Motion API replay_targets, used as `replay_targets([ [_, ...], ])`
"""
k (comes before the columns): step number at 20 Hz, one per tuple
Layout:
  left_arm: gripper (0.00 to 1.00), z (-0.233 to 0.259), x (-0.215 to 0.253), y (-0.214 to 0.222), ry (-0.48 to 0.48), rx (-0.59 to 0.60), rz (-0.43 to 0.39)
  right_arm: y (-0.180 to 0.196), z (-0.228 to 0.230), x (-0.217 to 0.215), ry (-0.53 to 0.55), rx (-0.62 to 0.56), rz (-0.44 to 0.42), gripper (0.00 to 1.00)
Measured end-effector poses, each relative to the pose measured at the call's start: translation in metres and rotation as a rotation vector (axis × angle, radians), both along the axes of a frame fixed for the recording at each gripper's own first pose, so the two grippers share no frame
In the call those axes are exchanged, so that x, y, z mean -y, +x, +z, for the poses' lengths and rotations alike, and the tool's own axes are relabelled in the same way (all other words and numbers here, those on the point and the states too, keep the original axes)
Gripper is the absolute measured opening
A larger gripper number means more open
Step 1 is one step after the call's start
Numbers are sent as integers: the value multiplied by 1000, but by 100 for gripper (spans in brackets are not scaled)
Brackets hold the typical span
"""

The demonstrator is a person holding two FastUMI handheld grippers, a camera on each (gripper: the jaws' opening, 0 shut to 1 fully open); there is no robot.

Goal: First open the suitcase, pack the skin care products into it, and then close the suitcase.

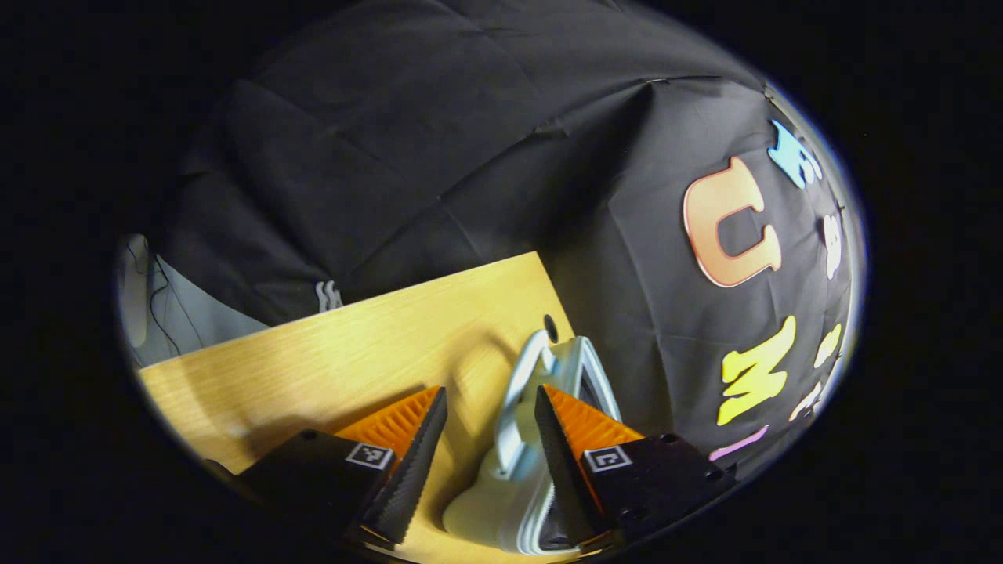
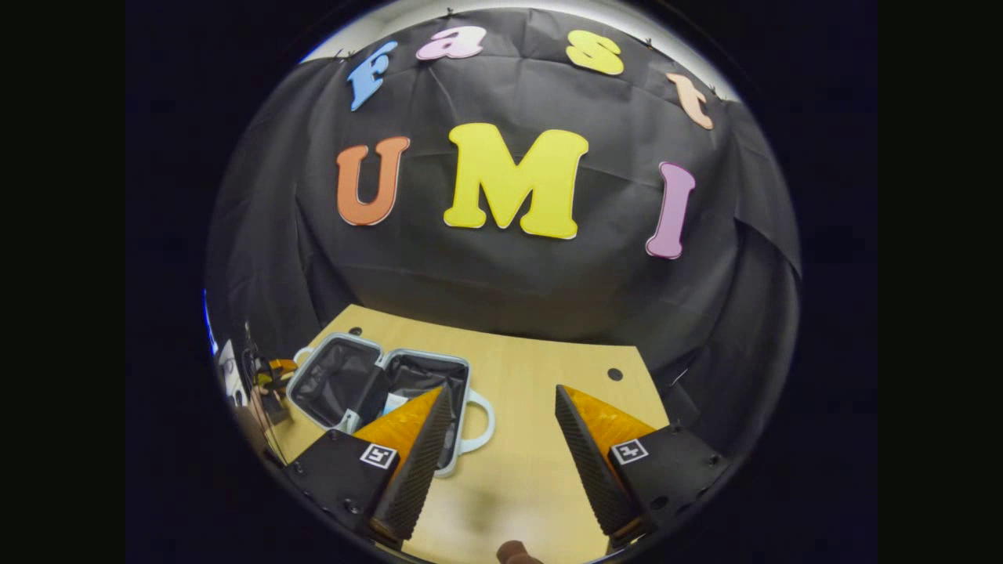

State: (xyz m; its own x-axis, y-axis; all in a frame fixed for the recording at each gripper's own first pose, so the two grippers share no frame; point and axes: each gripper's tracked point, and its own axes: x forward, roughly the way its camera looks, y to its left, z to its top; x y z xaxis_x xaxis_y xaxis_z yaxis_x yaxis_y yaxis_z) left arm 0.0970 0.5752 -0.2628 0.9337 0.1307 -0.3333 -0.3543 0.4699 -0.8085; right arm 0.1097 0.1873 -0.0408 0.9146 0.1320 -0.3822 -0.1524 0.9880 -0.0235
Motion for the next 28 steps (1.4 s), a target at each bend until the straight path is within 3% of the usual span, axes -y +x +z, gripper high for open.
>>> replay_targets([
  [1,78,1,6,6,-15,17,-24,-2,0,0,-6,4,4,80],
  [2,75,3,8,7,-24,18,-35,-4,-1,1,-15,4,-2,80],
  [3,54,2,9,11,-32,21,-48,-6,2,4,-23,22,-8,80],
  [6,37,11,20,18,-83,74,-93,-17,3,-2,-22,27,12,80],
  [7,12,10,17,18,-81,70,-86,-19,4,-2,-18,28,13,80],
  [8,15,8,19,23,-90,66,-89,-20,3,-2,-13,28,10,80],
  [12,8,13,20,15,-65,1,-89,-25,-1,-1,50,12,-2,80],
  [16,0,48,23,13,70,-61,-77,-23,5,14,129,22,-28,79],
  [20,3,123,40,11,172,-39,-82,-18,20,45,188,63,-64,80],
  [25,3,191,87,19,436,-47,-128,-18,29,95,203,122,-100,80],
  [28,3,225,119,25,523,-47,-92,-20,25,113,232,116,-102,80],
])
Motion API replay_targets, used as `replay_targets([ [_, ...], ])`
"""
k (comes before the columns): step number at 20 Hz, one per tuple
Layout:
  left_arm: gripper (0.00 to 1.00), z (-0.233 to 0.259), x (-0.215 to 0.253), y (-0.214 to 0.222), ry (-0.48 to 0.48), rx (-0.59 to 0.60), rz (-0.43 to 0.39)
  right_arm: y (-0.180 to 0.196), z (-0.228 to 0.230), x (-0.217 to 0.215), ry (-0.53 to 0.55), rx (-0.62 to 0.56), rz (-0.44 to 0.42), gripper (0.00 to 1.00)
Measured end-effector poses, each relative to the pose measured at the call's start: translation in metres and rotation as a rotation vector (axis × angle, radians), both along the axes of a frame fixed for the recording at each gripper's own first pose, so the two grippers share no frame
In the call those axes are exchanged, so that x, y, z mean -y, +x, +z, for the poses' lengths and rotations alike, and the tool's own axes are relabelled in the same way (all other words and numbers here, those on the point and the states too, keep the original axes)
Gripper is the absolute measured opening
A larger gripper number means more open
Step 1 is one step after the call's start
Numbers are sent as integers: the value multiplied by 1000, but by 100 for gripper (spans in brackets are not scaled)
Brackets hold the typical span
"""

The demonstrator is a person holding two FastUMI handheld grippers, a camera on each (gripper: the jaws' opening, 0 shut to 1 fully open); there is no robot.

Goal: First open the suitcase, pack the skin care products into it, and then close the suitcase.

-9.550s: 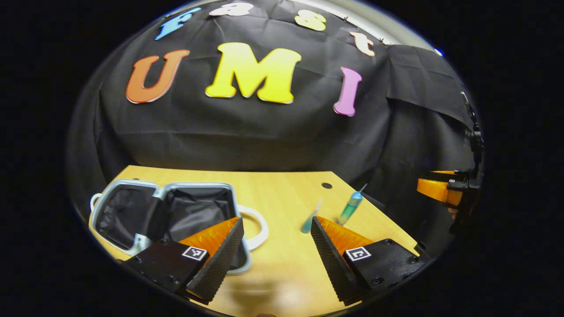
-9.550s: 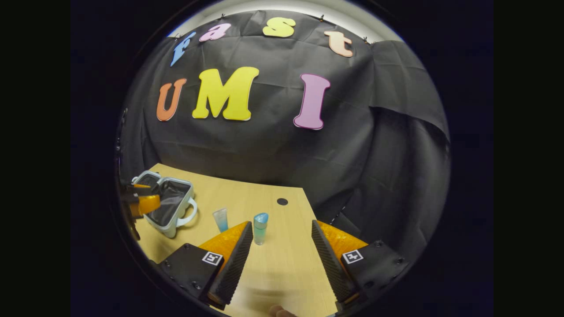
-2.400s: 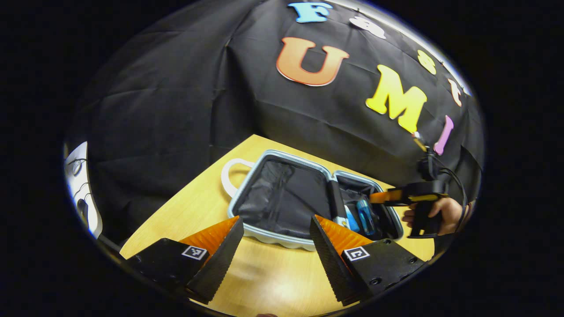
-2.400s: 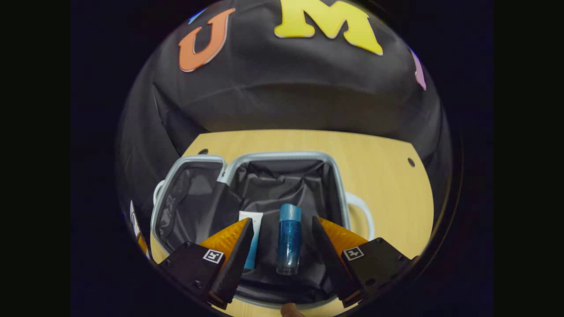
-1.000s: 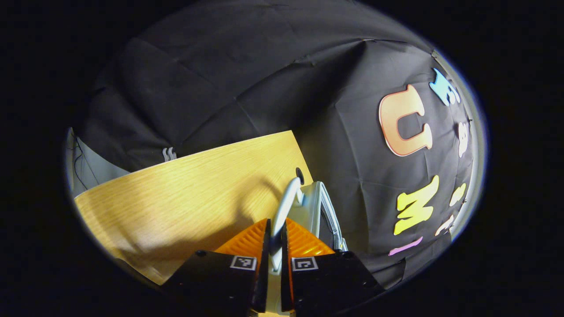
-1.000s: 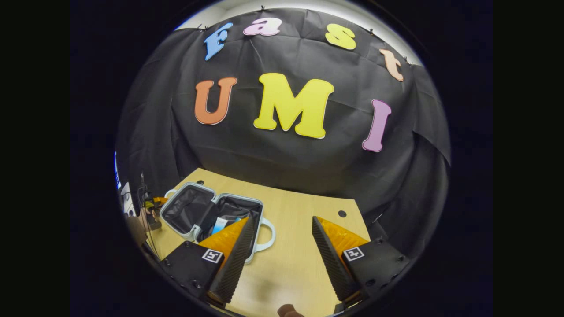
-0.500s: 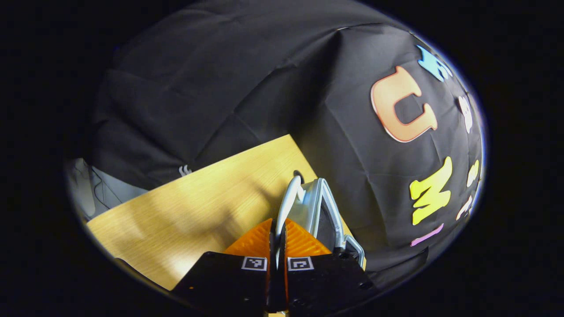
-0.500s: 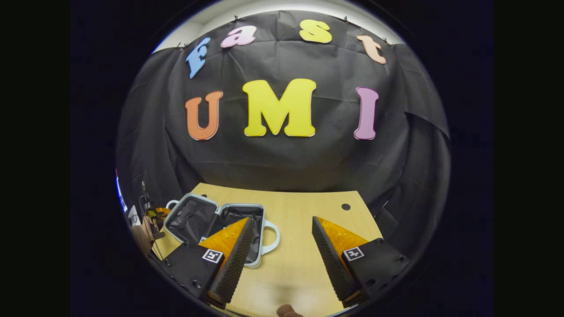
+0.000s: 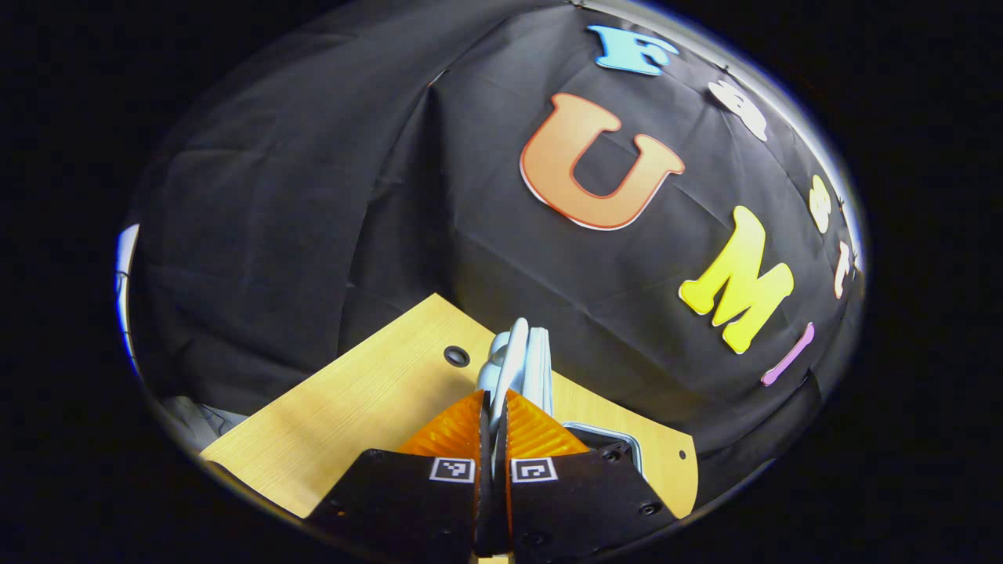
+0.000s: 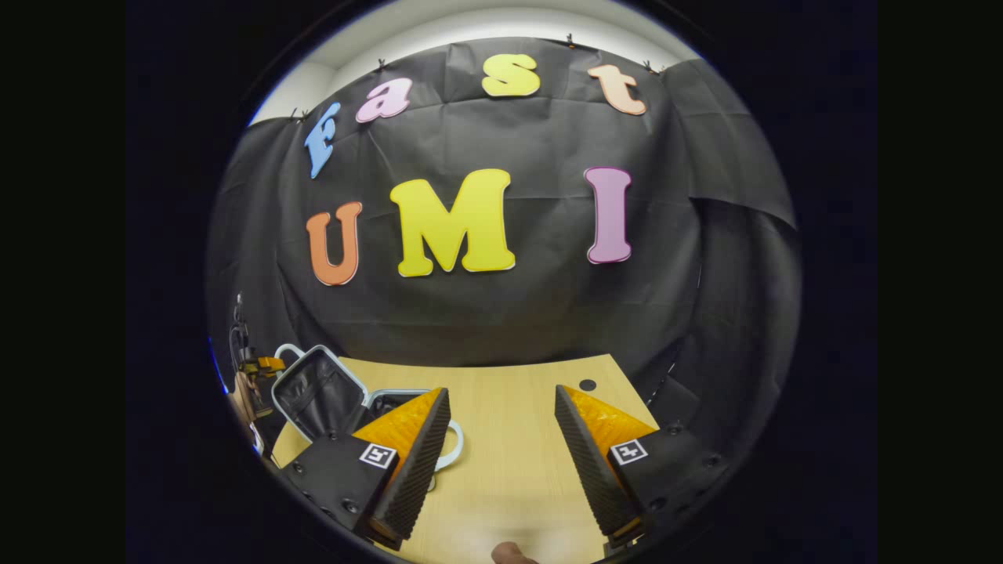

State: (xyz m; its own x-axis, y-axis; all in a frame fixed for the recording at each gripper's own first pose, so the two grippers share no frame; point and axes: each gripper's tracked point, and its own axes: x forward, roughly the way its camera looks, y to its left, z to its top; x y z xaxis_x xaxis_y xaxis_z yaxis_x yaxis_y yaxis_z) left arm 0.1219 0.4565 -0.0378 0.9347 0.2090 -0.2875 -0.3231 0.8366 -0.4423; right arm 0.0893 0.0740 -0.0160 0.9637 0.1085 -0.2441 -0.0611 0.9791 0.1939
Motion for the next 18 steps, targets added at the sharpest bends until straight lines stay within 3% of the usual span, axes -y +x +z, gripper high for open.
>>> replay_targets([
  [4,3,27,59,2,172,17,-7,2,-5,21,11,-8,30,80],
  [10,3,45,175,11,430,33,-82,13,-6,61,-2,8,50,80],
  [15,3,19,265,30,431,32,-136,19,-15,92,-5,-16,48,80],
  [18,3,-5,306,43,496,2,-165,21,-23,108,-18,-37,45,80],
])
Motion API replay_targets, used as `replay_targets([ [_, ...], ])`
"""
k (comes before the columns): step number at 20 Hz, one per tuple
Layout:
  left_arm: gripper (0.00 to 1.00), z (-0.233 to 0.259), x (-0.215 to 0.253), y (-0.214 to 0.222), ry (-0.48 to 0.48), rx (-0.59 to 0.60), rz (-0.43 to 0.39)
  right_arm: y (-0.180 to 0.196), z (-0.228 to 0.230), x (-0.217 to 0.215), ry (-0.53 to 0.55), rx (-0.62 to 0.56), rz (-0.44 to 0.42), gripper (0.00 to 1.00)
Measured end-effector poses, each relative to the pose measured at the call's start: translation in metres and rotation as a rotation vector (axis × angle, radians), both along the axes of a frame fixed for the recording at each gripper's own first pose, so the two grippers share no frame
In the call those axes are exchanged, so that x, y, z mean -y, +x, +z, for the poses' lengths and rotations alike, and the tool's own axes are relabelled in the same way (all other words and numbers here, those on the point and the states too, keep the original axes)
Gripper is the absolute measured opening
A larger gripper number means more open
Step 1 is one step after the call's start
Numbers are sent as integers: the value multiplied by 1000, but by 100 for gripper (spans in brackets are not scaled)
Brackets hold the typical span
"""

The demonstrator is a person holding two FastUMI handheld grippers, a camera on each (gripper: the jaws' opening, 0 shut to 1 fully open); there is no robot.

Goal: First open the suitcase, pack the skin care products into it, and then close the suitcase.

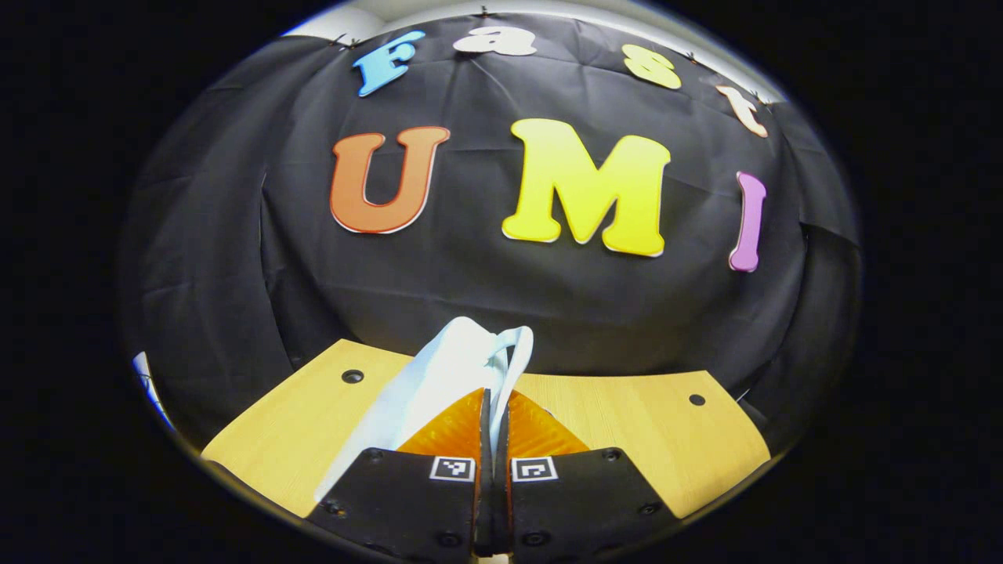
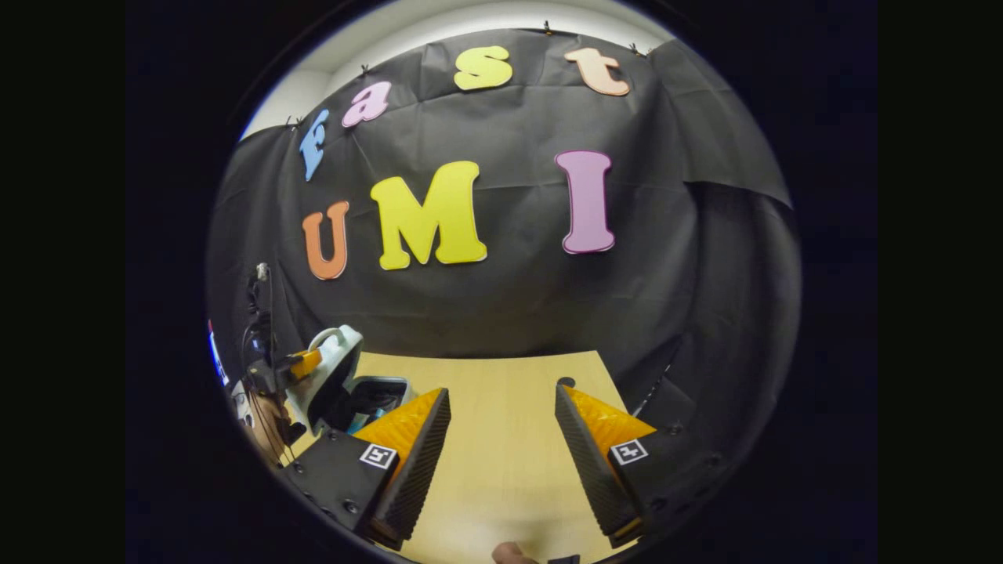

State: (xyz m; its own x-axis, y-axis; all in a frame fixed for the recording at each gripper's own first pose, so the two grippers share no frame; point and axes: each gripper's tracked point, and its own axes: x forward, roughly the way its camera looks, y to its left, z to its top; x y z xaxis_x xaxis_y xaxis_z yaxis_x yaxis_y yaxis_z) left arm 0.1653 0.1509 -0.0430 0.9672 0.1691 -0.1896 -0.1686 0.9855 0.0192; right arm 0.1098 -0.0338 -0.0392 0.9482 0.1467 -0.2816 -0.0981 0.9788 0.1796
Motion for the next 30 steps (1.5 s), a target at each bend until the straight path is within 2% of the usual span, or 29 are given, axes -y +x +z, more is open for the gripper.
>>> replay_targets([
  [5,3,-78,66,25,171,-147,-52,-4,-19,16,-27,-32,16,81],
  [7,3,-116,83,26,162,-210,-51,-2,-26,18,-28,-40,21,80],
  [9,3,-136,91,31,195,-247,-44,0,-34,19,-29,-51,26,80],
  [12,3,-150,94,36,270,-263,-29,-2,-42,22,-22,-63,35,80],
  [14,3,-149,93,36,330,-229,20,-4,-47,29,-22,-67,42,80],
  [15,4,-145,90,35,345,-200,56,-5,-50,33,-18,-72,40,80],
  [16,4,-151,88,34,330,-225,77,-6,-49,39,-5,-73,32,80],
  [20,8,-151,90,42,341,-271,74,-8,-43,52,55,-67,-3,80],
  [22,12,-155,95,40,346,-297,46,-10,-36,54,64,-46,-22,80],
  [23,21,-155,96,37,333,-299,39,-11,-33,54,65,-35,-31,80],
  [26,30,-154,95,30,328,-325,22,-16,-27,46,57,-20,-69,80],
  [27,46,-154,95,26,324,-340,4,-19,-24,41,57,-14,-80,80],
  [28,48,-153,101,21,303,-349,-23,-23,-20,35,54,-10,-96,80],
  [29,59,-145,106,18,286,-334,-57,-26,-18,28,51,-7,-110,80],
  [30,65,-131,108,17,282,-296,-78,-30,-15,18,42,1,-119,80],
])
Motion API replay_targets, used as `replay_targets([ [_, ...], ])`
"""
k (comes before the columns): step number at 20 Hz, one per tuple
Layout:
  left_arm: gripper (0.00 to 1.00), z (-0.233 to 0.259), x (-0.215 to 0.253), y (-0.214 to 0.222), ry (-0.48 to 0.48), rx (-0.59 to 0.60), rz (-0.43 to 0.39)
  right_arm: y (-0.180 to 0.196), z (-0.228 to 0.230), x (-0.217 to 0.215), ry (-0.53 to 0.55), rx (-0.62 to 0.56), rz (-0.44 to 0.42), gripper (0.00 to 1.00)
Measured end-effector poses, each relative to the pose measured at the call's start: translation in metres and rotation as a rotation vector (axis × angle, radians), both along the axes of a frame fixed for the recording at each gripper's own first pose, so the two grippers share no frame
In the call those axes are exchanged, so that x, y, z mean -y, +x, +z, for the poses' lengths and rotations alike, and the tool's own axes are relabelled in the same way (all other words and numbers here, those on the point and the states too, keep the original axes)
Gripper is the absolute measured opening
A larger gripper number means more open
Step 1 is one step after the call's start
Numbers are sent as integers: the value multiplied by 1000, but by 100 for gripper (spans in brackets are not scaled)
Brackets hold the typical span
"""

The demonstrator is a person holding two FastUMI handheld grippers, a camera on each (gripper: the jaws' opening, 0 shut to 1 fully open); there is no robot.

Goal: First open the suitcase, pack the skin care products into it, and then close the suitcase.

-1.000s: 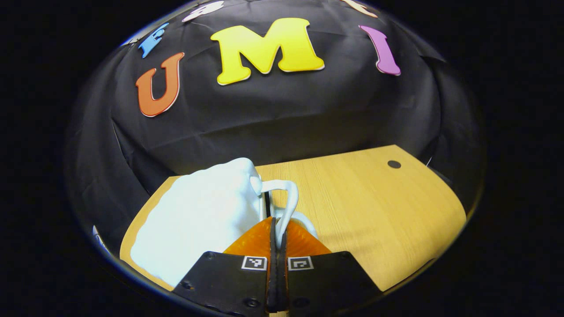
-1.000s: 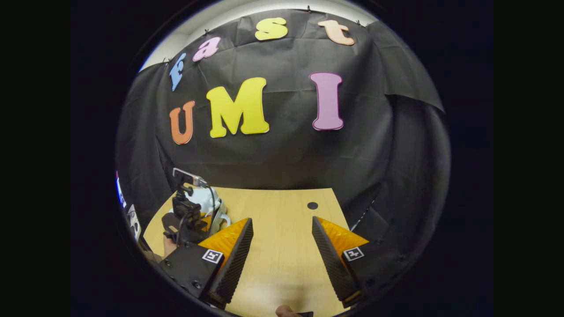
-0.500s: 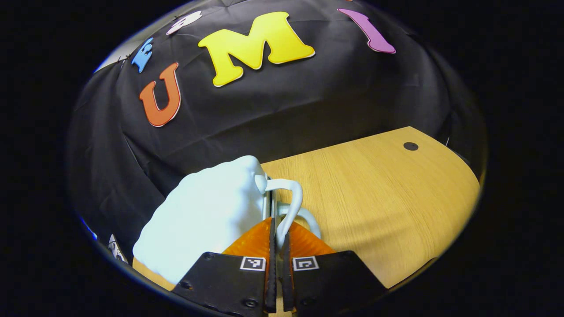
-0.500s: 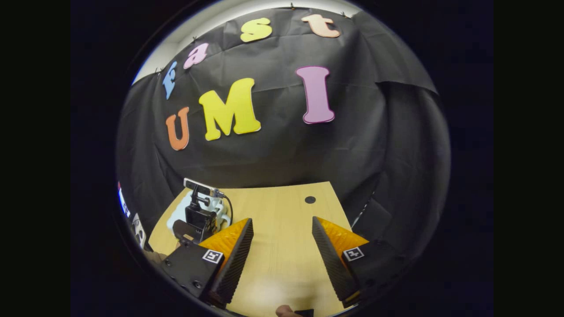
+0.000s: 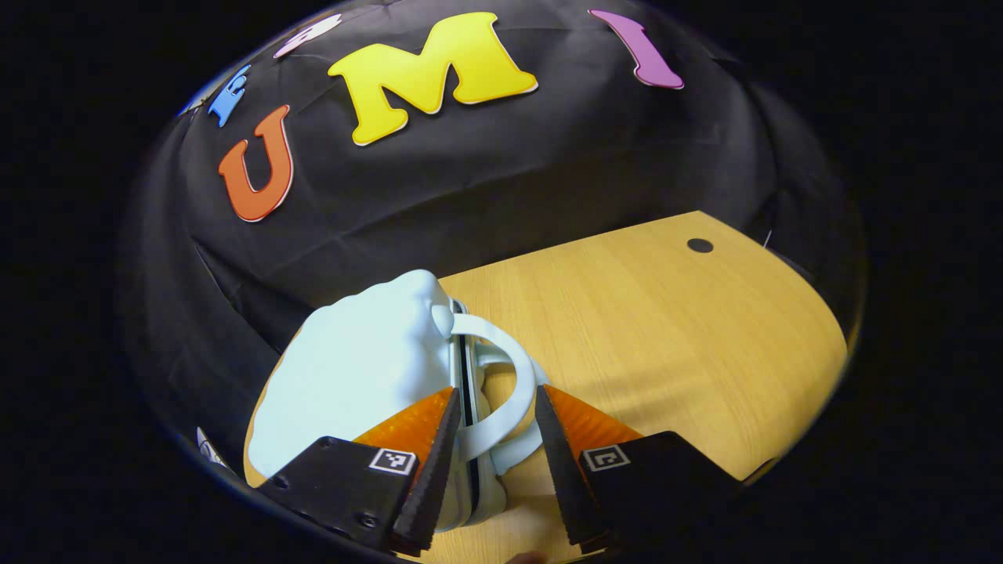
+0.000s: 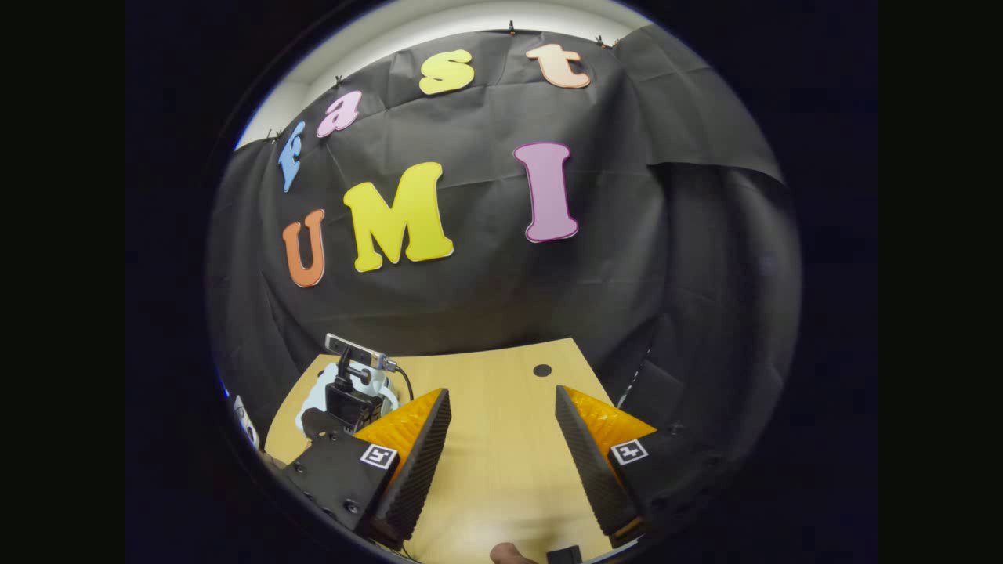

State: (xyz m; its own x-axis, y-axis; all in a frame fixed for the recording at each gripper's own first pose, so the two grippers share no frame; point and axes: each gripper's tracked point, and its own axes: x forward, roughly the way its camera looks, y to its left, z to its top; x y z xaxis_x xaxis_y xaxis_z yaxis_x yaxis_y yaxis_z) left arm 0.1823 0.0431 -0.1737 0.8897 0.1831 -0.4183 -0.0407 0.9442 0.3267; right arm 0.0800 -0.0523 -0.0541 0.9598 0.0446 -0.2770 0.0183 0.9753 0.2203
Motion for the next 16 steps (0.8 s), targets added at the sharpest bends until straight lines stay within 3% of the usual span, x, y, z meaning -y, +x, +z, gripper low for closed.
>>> replay_targets([
  [5,89,86,-4,-31,-81,148,-109,-16,17,-44,-67,51,-35,80],
  [8,93,144,-35,-69,-65,252,-133,-22,31,-72,-121,97,-41,80],
  [10,94,166,-49,-99,-104,293,-152,-27,39,-94,-142,120,-25,80],
  [13,94,191,-77,-139,-200,347,-110,-32,51,-122,-167,157,-13,81],
  [16,95,216,-102,-165,-231,399,-75,-31,61,-148,-148,173,3,80],
])
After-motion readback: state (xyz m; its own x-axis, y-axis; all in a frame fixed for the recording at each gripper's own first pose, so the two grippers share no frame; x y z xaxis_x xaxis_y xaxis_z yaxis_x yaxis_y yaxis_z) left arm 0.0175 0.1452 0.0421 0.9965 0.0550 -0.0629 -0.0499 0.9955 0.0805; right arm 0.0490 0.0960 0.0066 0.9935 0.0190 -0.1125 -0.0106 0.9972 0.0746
